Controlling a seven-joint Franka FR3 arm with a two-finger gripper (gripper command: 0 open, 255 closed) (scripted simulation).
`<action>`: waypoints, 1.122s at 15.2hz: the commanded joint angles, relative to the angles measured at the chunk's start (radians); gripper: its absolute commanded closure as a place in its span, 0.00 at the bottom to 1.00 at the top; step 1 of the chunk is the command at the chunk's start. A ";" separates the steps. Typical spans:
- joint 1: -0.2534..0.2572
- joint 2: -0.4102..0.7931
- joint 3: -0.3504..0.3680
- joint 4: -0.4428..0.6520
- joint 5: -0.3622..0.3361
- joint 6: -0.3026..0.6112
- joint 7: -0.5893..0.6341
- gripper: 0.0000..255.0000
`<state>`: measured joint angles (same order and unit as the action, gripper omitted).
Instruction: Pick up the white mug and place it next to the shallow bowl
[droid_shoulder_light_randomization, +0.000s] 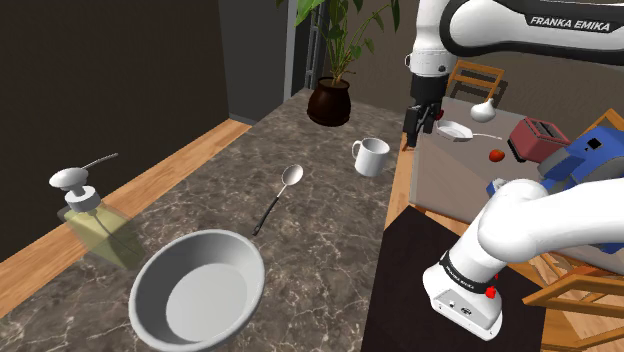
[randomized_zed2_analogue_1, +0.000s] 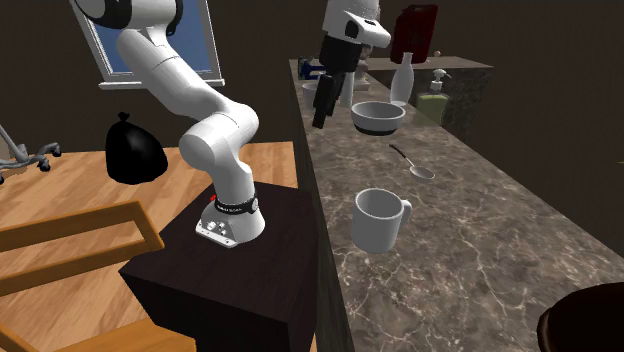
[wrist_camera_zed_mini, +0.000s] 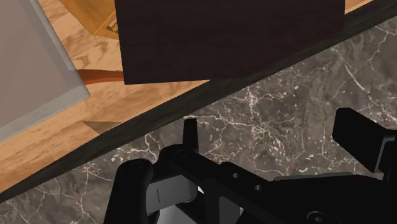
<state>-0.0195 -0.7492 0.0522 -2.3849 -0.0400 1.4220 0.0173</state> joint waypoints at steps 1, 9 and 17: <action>0.000 0.000 0.000 0.000 0.000 0.000 0.000 0.00; -0.048 0.137 -0.120 -0.066 -0.055 0.295 -0.098 0.00; -0.077 0.357 -0.236 -0.038 -0.053 0.574 -0.207 0.00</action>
<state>-0.0939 -0.4253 -0.1680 -2.4306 -0.0960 1.9574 -0.1733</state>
